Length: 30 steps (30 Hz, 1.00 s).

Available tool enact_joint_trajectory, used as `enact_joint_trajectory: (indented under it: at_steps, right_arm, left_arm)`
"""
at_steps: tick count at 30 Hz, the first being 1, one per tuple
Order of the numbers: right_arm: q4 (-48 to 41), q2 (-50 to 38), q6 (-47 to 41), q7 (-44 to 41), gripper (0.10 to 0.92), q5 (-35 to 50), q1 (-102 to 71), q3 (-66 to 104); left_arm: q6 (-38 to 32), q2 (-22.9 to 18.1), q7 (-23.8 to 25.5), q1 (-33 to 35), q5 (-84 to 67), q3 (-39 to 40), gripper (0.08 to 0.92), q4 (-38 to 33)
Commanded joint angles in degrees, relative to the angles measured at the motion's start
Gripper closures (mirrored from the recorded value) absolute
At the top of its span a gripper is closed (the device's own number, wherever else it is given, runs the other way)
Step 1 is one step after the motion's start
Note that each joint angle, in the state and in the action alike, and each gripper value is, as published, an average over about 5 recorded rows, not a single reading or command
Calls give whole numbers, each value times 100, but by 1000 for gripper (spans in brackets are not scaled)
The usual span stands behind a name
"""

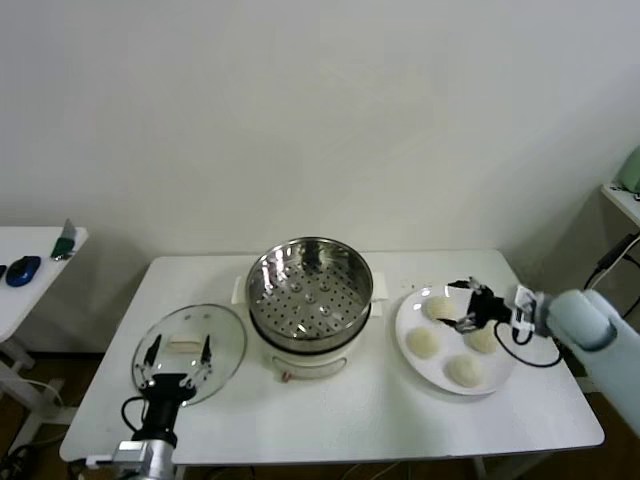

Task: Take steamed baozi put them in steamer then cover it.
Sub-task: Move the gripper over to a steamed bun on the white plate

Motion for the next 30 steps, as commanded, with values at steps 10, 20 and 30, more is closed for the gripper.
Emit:
enact_joint_trajectory:
  at_steps: [10, 20, 30]
  right_arm:
    - [-4006, 1804, 953, -1928, 203, -1302, 4090, -4559]
    - [-4823, 2747, 1110, -1676, 203, -1648, 3587, -4052]
    - [-4954, 2995, 1138, -1512, 203, -1696, 3328, -3939]
  left_arm:
    - [95, 135, -56, -57, -145, -106, 177, 83]
    - [208, 143, -125, -207, -171, -125, 177, 136]
    - [238, 168, -245, -226, -160, -191, 177, 156]
